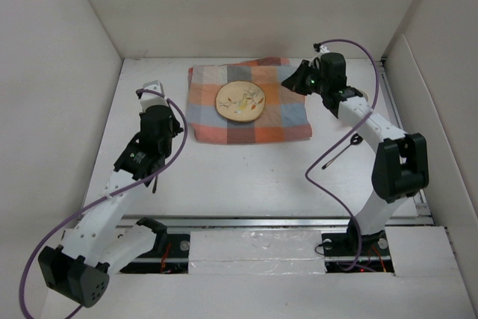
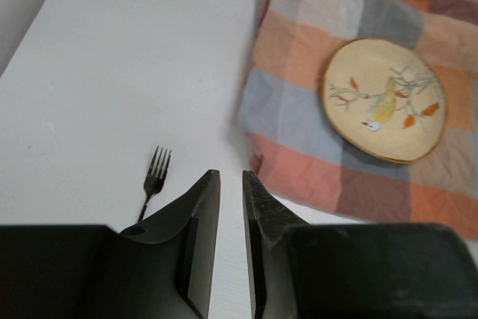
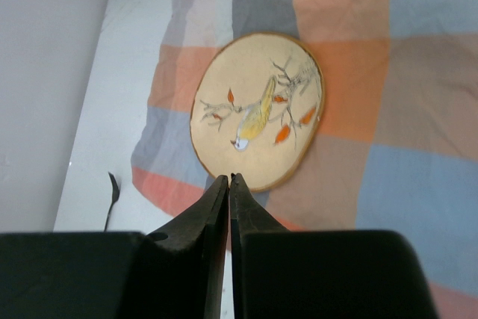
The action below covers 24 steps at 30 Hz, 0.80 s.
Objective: Set the dinner table for one person
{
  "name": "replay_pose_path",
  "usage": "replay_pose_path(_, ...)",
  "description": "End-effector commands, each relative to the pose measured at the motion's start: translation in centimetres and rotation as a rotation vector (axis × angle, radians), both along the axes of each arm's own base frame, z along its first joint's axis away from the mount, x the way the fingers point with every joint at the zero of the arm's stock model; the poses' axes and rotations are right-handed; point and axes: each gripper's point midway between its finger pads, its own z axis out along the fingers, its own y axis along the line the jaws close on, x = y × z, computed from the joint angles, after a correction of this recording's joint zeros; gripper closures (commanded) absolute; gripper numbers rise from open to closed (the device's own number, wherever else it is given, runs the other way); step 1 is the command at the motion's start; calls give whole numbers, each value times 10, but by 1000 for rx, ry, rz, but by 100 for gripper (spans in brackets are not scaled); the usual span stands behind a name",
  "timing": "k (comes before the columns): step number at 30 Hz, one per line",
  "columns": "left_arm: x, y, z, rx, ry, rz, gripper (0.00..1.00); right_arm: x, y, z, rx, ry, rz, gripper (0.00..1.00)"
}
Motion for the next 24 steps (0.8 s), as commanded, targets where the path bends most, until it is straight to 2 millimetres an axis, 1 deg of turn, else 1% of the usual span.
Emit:
replay_pose_path(1,8,38,-52,-45,174,63,85,-52,-1,-7,15,-85,6,100)
replay_pose_path(2,7,42,-65,-61,214,71,86,-62,0,-7,26,-91,9,100)
replay_pose_path(3,6,41,-76,-75,253,65,85,-71,-3,-10,31,-92,7,100)
replay_pose_path(4,7,42,-94,-62,323,81,82,-87,-2,-28,27,-61,20,99)
replay_pose_path(5,2,52,-109,-47,396,115,81,-94,-3,-13,44,-103,22,96)
replay_pose_path(6,0,55,-124,-23,452,131,80,-100,-4,-12,56,-105,24,94)
replay_pose_path(7,-1,55,-143,-46,524,131,81,-104,-6,-8,69,-113,29,93)
replay_pose_path(8,-1,56,-151,-62,551,120,79,-110,-6,-5,77,-117,42,91)
replay_pose_path(9,-1,56,-159,-82,586,117,74,-111,-10,-1,76,-124,43,88)
replay_pose_path(10,-4,59,-178,-81,658,122,68,-110,-14,2,72,-127,40,87)
replay_pose_path(12,-2,65,-192,-107,706,126,60,-111,-19,2,60,-128,30,85)
replay_pose_path(13,-5,66,-209,-115,769,129,56,-110,-25,2,60,-123,25,84)
replay_pose_path(15,-8,74,-222,-150,823,140,55,-110,-30,0,76,-122,22,84)
replay_pose_path(16,-10,77,-231,-153,856,149,55,-109,-36,-1,79,-121,18,84)
replay_pose_path(17,-10,80,-233,-158,860,155,55,-109,-39,-3,81,-115,19,84)
replay_pose_path(18,-8,78,-233,-166,858,145,56,-109,-41,-5,86,-110,18,84)
replay_pose_path(19,-8,82,-234,-169,861,156,56,-109,-42,-5,93,-109,24,84)
replay_pose_path(24,-8,81,-241,-166,898,154,56,-110,-41,-2,103,-113,31,83)
